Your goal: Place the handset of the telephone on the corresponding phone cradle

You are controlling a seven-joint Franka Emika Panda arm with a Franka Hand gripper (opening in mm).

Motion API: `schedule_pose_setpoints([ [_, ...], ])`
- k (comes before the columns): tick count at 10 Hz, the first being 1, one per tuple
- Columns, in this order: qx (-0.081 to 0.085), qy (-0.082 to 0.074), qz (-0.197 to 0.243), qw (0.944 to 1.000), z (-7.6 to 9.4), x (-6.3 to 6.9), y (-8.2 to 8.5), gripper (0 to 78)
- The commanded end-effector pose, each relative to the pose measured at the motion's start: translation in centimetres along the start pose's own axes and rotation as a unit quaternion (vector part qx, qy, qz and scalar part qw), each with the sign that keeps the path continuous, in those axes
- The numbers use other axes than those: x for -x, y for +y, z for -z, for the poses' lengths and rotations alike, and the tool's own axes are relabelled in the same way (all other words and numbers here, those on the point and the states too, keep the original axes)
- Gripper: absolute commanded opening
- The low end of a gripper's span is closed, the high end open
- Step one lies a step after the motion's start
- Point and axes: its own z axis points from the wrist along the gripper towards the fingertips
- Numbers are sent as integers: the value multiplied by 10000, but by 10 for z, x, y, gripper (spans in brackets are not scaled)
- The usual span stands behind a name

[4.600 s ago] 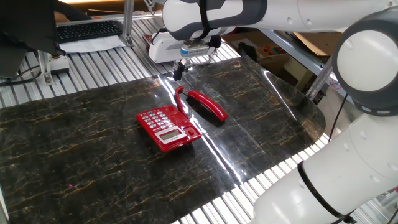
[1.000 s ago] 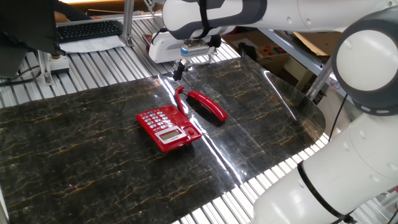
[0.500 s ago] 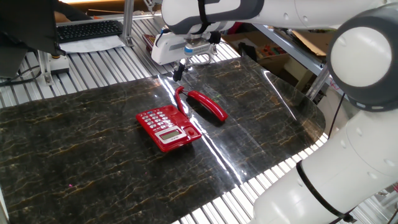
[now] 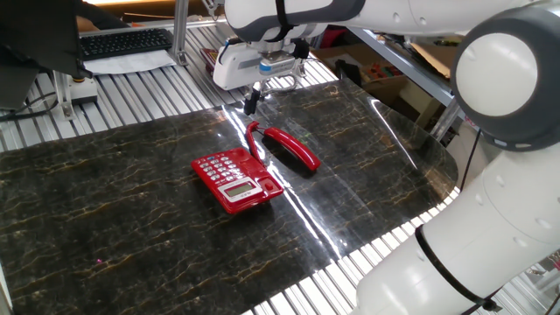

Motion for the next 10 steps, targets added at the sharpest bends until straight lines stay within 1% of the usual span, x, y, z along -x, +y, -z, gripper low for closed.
schedule_pose_setpoints([
  [1,-7,1,-8,10000,1,1,0,0],
  [4,-10,-15,33,10000,1,1,0,0],
  [7,-127,-135,51,9998,-4,3,-5,0],
  [9,-180,-171,51,9997,-9,4,-9,0],
  [10,-386,-236,55,9990,-18,6,-18,0],
])
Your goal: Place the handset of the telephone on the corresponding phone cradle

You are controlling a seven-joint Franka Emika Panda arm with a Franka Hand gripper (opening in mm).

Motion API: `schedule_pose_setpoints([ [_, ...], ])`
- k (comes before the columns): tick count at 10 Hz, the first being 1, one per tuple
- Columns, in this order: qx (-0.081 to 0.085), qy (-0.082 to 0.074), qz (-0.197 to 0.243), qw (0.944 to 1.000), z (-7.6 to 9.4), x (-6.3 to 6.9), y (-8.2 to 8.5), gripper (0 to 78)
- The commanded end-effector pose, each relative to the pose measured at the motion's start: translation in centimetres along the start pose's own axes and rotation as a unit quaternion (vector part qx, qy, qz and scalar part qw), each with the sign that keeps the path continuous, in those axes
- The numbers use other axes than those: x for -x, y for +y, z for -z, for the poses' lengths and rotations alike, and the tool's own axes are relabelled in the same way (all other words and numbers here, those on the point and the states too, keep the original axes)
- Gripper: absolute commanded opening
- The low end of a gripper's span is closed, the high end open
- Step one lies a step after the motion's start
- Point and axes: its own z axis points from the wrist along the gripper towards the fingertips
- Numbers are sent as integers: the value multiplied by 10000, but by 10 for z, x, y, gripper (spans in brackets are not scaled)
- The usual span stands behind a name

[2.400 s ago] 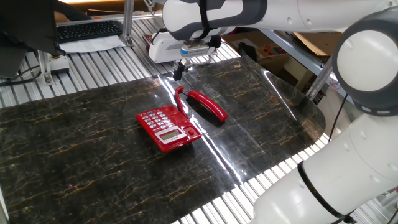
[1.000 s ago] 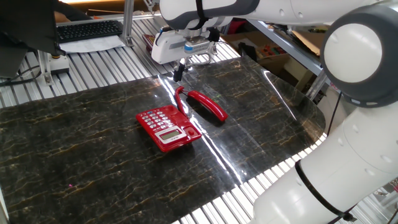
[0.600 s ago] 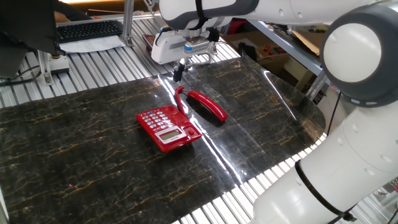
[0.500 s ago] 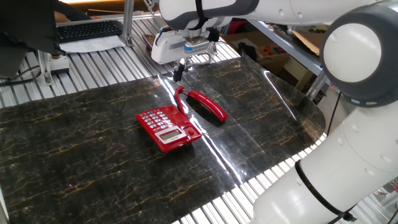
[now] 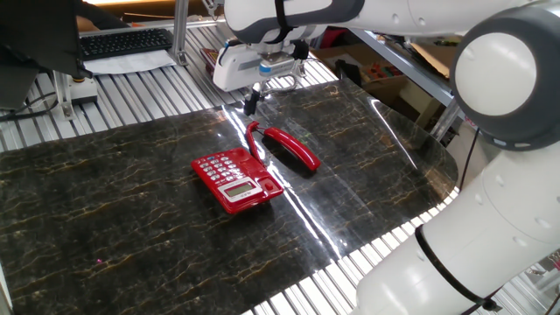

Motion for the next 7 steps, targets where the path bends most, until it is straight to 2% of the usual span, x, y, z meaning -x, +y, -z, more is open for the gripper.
schedule_pose_setpoints([
  [1,-235,-148,8,9996,-17,3,-16,0],
  [2,-237,-139,-21,9996,-21,4,-19,0],
  [3,-371,-70,-164,9992,-29,4,-23,0],
  [5,-797,57,-263,9965,-37,4,-32,0],
  [6,-878,179,-394,9952,-41,3,-36,0],
  [7,-723,204,-548,9957,-45,2,-42,0],
])
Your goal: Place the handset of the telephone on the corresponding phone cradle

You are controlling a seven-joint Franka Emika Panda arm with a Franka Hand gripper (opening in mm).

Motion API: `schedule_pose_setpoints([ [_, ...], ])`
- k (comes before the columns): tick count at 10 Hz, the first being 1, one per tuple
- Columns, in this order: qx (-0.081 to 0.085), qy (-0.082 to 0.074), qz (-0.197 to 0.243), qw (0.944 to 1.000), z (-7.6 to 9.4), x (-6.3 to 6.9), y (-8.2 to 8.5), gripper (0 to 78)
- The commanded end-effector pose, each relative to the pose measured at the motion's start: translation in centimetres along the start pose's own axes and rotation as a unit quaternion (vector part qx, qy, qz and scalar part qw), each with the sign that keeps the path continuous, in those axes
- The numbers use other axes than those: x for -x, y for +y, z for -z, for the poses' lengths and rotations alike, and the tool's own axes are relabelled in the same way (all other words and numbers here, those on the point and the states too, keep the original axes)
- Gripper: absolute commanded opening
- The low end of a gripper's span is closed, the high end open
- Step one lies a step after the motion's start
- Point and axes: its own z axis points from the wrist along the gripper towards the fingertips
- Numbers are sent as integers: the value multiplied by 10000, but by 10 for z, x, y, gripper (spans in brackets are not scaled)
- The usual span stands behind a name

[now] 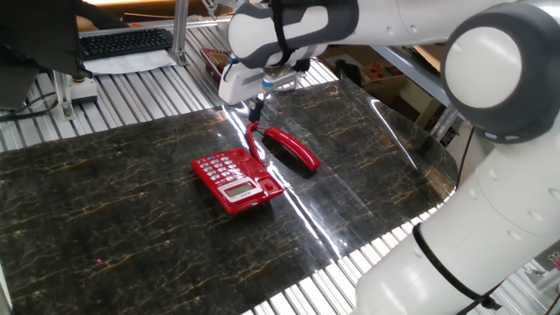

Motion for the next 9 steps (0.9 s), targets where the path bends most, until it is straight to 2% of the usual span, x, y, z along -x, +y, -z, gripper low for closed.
schedule_pose_setpoints([
  [1,-107,238,-631,9977,-27,-2,-31,0],
  [2,134,256,-745,9968,-30,-3,-35,0],
  [3,116,301,-862,9958,-31,-4,-37,0],
  [4,135,427,-1239,9913,-32,-4,-39,0],
  [5,149,451,-1427,9886,-32,-5,-39,0],
  [6,177,439,-1547,9868,-33,-5,-41,0],
  [8,348,366,-1445,9882,-33,-6,-43,0],
  [9,354,275,-1317,9903,-34,-6,-43,0],
])
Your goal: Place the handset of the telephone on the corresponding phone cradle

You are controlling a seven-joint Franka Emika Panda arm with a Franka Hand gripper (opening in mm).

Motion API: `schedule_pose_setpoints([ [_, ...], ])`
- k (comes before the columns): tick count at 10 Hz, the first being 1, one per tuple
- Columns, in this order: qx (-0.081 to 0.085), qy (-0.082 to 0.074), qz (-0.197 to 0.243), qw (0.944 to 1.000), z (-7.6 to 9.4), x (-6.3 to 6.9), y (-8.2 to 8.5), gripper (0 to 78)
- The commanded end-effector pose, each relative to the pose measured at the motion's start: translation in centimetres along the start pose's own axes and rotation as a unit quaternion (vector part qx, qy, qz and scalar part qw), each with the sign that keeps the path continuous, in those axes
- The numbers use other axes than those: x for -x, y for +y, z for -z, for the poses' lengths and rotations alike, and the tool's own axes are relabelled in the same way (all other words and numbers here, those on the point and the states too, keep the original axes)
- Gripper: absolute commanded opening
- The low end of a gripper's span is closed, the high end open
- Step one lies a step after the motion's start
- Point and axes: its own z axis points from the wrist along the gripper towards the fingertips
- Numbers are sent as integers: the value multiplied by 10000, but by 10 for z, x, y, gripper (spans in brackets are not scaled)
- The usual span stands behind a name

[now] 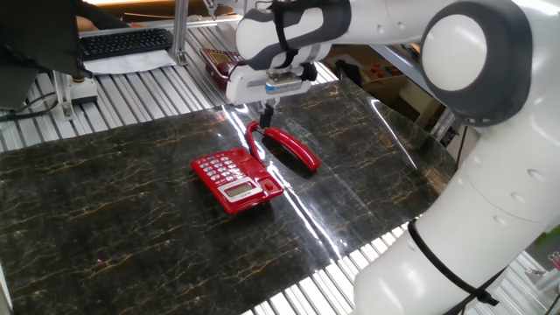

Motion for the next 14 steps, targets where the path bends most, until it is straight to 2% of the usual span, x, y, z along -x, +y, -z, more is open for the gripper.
schedule_pose_setpoints([
  [1,202,-88,158,9996,-2,1,-5,0],
  [3,207,-228,433,9986,-3,1,-6,0],
  [6,211,-302,538,9979,-4,2,-6,0],
  [8,193,-307,513,9980,-5,2,-7,0],
  [11,205,-367,635,9971,-22,3,-12,0],
  [13,185,-290,500,9982,-23,3,-12,0],
  [14,173,-337,401,9985,-23,3,-12,0],
])
